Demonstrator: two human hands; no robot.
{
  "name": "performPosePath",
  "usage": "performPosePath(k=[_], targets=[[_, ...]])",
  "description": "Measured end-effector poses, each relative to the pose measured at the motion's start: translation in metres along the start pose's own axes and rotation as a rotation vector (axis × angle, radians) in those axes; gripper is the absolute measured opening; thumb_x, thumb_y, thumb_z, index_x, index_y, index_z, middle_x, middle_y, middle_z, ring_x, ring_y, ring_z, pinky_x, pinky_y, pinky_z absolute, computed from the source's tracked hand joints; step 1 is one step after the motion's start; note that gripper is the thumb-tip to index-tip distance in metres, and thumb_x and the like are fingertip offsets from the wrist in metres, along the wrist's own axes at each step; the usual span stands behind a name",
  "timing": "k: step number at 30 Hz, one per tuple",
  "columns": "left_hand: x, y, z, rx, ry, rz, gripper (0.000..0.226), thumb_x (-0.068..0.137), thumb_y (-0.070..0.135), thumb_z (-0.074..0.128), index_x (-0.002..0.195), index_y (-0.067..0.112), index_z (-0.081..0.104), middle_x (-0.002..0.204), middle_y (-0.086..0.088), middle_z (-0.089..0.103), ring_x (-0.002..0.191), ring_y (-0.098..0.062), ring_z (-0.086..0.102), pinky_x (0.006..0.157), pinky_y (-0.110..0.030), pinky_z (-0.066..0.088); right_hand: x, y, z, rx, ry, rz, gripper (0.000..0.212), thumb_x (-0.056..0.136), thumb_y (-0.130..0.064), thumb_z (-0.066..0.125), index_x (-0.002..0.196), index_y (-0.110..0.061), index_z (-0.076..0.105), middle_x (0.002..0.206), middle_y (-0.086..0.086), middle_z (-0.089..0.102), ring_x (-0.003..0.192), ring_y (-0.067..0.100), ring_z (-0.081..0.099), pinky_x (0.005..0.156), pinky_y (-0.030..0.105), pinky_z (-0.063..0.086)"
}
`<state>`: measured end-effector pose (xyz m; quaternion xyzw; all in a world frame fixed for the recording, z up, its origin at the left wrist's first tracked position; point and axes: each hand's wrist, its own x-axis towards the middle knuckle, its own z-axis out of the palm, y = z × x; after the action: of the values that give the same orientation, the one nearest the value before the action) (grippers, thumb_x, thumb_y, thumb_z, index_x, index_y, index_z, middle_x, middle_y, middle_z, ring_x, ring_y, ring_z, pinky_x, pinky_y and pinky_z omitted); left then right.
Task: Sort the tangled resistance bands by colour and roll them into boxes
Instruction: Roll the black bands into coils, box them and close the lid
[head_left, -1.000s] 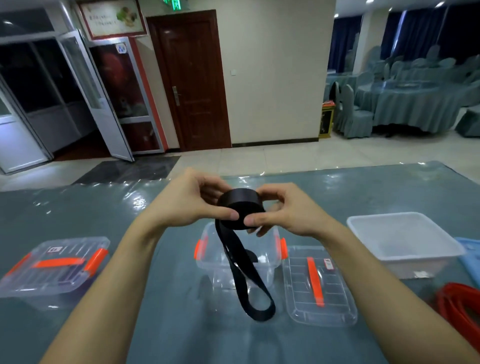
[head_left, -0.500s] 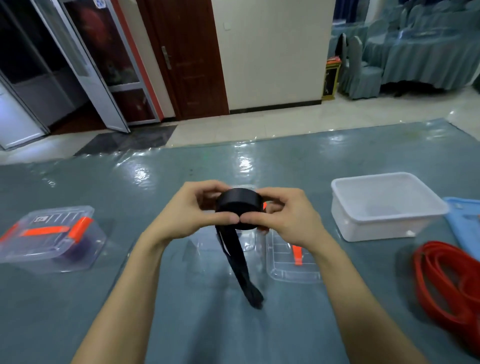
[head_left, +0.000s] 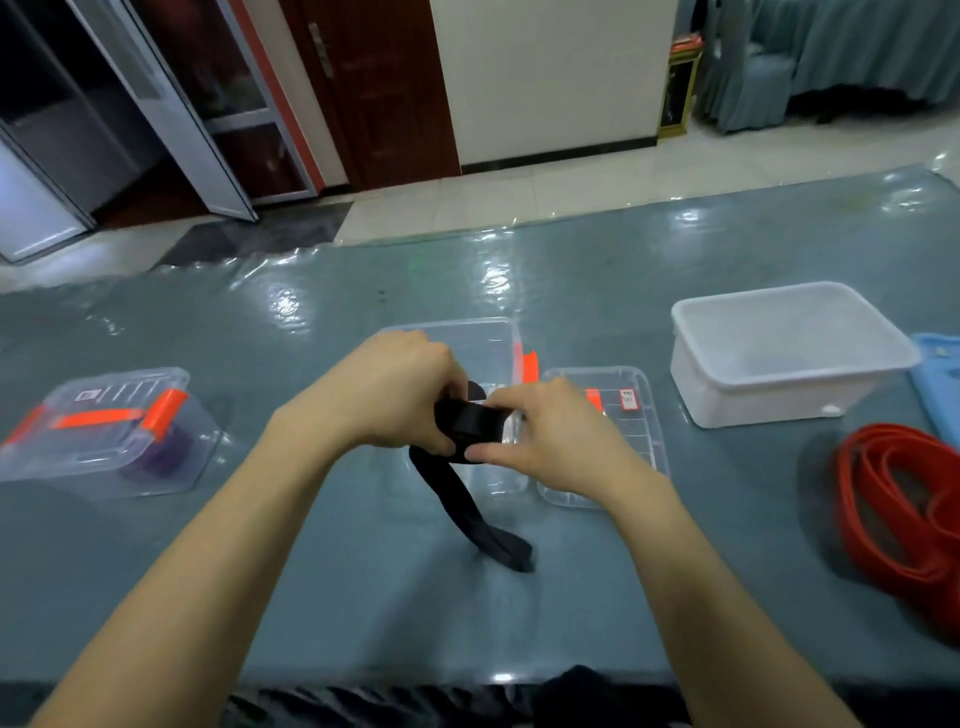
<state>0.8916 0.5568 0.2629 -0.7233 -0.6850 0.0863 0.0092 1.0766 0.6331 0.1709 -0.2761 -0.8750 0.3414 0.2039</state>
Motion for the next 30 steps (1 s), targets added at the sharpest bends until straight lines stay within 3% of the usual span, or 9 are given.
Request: performPosePath(k=[2,6,9,12,17,19,21,25,30], targets=[[-0.007,-0.016,-0.005,-0.208,0.003,-0.027,0.033,0.069,0.047,0.093,0.097,0.034,0.081,0.086,0.014,0.079,0.087,-0.011,0.074,0.081,-0.038,0.062,0.003,0.0,-0.002,0.136,0.05,-0.014,0.021,0.081,-0.041,0.093,0.091,-0.033,0.076,0.068,-0.018,0.067,0.062,0.007,0.063,0.054,0.018,0.041],[-0.028,-0.051,0.007,-0.886,0.158,-0.001,0.029,0.077,0.03,0.097,0.102,0.03,0.083,0.098,0.005,0.083,0.092,-0.011,0.079,0.09,-0.032,0.064,0.011,-0.009,-0.007,0.52,0.183,-0.031,0.025,0.079,-0.023,0.097,0.099,-0.021,0.083,0.07,0.016,0.071,0.061,0.037,0.069,0.061,0.045,0.056],[-0.041,-0.059,0.026,-1.317,0.351,-0.01,0.035,0.075,0.023,0.099,0.107,0.026,0.085,0.103,-0.004,0.085,0.094,-0.017,0.081,0.087,-0.028,0.063,0.019,-0.024,-0.005,0.822,0.235,-0.051,0.023,0.081,-0.016,0.093,0.103,-0.02,0.085,0.082,0.018,0.079,0.063,0.028,0.076,0.062,0.03,0.061],[-0.048,-0.071,0.032,-1.478,0.454,-0.013,0.048,0.065,0.045,0.104,0.105,0.025,0.087,0.103,-0.009,0.085,0.094,-0.021,0.082,0.085,-0.028,0.063,0.032,-0.043,0.008,0.992,0.276,-0.049,0.023,0.083,-0.01,0.089,0.105,-0.018,0.085,0.096,0.018,0.081,0.076,0.031,0.078,0.067,0.033,0.064],[-0.068,-0.12,0.023,-1.228,0.391,-0.053,0.052,0.056,0.049,0.106,0.096,0.022,0.087,0.092,-0.006,0.086,0.087,-0.024,0.084,0.081,-0.038,0.068,0.048,-0.065,0.037,0.758,0.07,0.006,0.042,0.077,-0.029,0.097,0.114,-0.027,0.078,0.113,0.0,0.08,0.077,0.032,0.081,0.066,0.036,0.065],[-0.074,-0.137,0.016,-0.905,0.278,-0.048,0.042,0.059,0.048,0.101,0.093,0.028,0.085,0.085,0.005,0.084,0.081,-0.016,0.082,0.081,-0.043,0.067,0.054,-0.077,0.046,0.463,0.06,0.064,0.061,0.066,-0.05,0.1,0.121,-0.045,0.074,0.117,-0.017,0.076,0.064,0.023,0.079,0.055,0.024,0.056],[-0.076,-0.148,0.01,-0.534,0.189,-0.008,0.036,0.061,0.052,0.092,0.09,0.034,0.083,0.075,0.014,0.079,0.07,-0.008,0.074,0.072,-0.04,0.062,0.064,-0.094,0.061,0.289,0.042,0.054,0.053,0.066,-0.054,0.098,0.113,-0.054,0.074,0.106,-0.023,0.077,0.058,0.015,0.076,0.053,0.022,0.053],[-0.082,-0.166,0.001,-0.172,0.095,0.043,0.034,0.065,0.054,0.092,0.093,0.037,0.082,0.07,0.014,0.074,0.067,-0.008,0.064,0.068,-0.038,0.057,0.08,-0.119,0.097,0.107,0.027,0.063,0.026,0.076,-0.05,0.092,0.092,-0.041,0.072,0.072,-0.011,0.076,0.064,0.014,0.073,0.07,0.041,0.062],[-0.092,-0.193,-0.004,-0.067,0.079,0.087,0.035,0.063,0.055,0.091,0.089,0.033,0.082,0.066,0.009,0.073,0.064,-0.01,0.063,0.062,-0.038,0.056,0.09,-0.143,0.129,-0.121,0.066,-0.005,0.036,0.085,-0.061,0.079,0.106,-0.034,0.071,0.085,-0.008,0.076,0.078,0.012,0.072,0.076,0.041,0.059]])
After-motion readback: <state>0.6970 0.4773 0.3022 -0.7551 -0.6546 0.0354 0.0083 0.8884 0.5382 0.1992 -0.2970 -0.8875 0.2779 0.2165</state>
